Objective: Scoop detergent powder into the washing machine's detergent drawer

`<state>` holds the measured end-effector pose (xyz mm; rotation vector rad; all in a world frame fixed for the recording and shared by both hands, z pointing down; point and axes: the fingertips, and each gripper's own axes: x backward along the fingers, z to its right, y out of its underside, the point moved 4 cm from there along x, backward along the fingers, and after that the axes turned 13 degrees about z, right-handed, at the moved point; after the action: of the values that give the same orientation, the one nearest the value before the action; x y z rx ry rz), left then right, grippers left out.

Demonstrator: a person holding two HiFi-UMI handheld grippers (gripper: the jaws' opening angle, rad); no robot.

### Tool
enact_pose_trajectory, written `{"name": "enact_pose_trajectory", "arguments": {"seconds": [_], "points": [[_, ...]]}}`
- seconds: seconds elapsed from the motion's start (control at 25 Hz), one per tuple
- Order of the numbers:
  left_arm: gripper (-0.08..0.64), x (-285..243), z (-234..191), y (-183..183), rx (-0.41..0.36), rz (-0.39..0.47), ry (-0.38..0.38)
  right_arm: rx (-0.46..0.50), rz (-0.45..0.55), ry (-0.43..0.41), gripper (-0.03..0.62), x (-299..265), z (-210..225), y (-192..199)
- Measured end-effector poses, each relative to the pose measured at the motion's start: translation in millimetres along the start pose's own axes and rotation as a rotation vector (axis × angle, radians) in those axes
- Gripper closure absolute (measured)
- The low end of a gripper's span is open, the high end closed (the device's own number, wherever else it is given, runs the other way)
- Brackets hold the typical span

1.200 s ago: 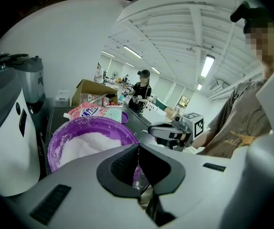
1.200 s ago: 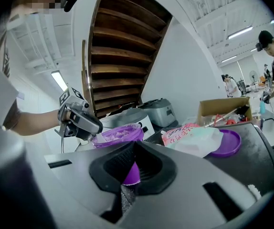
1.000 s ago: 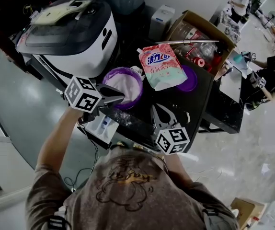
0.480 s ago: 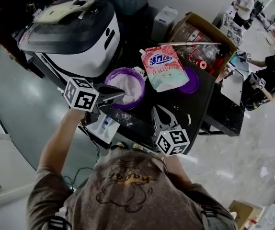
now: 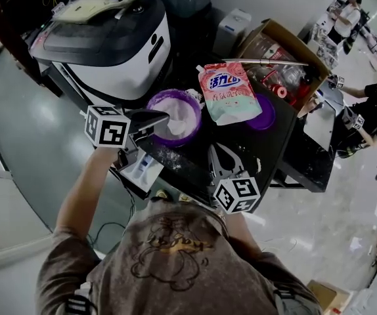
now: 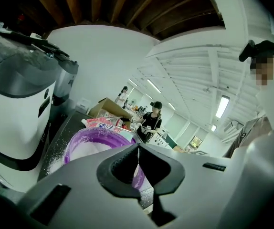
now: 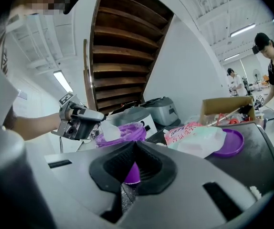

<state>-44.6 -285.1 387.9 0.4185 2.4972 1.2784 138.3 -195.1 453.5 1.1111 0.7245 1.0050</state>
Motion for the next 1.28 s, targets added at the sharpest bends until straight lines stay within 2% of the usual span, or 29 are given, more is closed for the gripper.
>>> {"name": "enact_pose_trajectory", "arguments": {"seconds": [0.28, 0.44, 0.76, 1.12, 1.28], "points": [[0.537, 11.1, -2.4, -4.2, 0.053, 0.148, -0.1, 0.001, -0.024, -0.063, 0.592, -2.9, 0.8, 0.6], [0.537, 23.1, 1.3, -8.7, 0.055, 0.227, -0.165, -0.006, -0.043, -0.112, 0.591, -6.4, -2.4, 2.3], [0.537, 56.0, 9.3, -22.7, 0.093, 0.397, -0.228, -0.003, -0.063, -0.163, 0.591, -7.7, -12.1, 4.2], [0.537, 104.7, 22.3, -18.6, 0.12, 0.437, -0.239, 0.002, -0.069, -0.164, 0.592, -5.1, -44.9, 17.8], [0.537, 131.3, 22.7, -10.2, 0.097, 0.438, -0.227, 0.009, -0.088, -0.163, 0.591, -1.4, -70.4, 30.2]]}}
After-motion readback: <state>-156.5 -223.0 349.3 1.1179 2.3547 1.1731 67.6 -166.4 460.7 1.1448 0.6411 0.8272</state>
